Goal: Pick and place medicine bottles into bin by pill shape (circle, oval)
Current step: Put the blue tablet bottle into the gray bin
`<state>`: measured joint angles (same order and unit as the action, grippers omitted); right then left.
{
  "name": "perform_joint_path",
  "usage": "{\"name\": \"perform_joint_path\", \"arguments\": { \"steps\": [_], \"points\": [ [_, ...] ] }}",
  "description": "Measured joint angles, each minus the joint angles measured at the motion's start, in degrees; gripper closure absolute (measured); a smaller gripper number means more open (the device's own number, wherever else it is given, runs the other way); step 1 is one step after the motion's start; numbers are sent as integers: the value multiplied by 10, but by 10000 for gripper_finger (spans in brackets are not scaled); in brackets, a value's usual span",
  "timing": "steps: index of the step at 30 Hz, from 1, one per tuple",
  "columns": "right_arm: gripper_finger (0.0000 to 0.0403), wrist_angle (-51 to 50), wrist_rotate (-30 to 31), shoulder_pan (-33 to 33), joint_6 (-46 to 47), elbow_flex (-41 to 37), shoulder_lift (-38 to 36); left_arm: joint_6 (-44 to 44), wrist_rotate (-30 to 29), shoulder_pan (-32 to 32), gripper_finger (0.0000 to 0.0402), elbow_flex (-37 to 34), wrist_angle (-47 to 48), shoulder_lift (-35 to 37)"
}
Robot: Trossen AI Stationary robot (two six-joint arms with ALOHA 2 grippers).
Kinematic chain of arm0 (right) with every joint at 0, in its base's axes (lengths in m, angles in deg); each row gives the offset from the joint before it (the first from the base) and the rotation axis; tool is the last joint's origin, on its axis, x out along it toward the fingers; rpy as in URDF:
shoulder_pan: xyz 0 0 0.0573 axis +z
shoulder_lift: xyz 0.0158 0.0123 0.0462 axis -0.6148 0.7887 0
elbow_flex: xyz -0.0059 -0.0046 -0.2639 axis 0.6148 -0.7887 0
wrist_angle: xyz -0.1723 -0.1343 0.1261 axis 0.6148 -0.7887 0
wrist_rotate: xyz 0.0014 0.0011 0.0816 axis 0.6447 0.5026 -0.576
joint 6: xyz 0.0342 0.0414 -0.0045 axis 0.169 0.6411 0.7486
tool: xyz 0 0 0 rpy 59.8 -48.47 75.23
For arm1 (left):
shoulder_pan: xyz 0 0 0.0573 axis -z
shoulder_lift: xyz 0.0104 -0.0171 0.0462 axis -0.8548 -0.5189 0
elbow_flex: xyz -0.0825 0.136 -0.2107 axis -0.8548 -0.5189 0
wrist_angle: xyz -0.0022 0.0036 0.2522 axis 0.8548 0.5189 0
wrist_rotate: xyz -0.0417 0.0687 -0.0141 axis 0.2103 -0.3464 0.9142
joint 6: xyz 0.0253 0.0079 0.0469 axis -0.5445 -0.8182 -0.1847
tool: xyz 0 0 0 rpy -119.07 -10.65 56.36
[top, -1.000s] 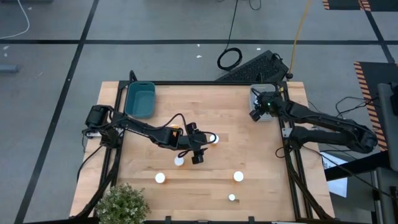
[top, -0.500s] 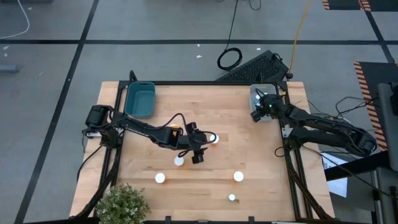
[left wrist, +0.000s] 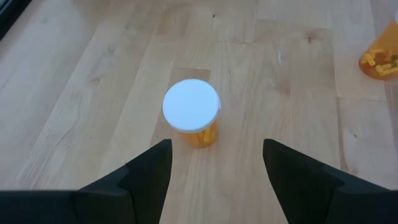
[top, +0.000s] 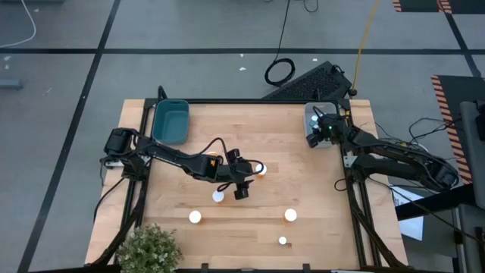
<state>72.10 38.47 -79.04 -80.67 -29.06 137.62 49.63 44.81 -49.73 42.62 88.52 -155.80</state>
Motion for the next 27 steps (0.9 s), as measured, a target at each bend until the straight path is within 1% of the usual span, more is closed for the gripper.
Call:
{"name": "perform_joint_path", "arguments": {
  "steps": [6,11,19,22,25,27],
  "points": [
    [241,0,0,-6,0,0,0,0,0,0,149,0,0,0],
    [224,0,0,-6,0,0,-2,0,0,-3,149,0,0,0],
    [210,3,-2,-6,3,0,-48,0,0,-4,149,0,0,0],
    [206,-2,-18,-6,9,0,-69,0,0,-4,149,0,0,0],
    [203,-8,-49,-5,10,1,-93,0,0,-4,149,0,0,0],
    [203,-32,-70,-3,12,12,-107,-1,0,-4,149,0,1,0]
  ]
}}
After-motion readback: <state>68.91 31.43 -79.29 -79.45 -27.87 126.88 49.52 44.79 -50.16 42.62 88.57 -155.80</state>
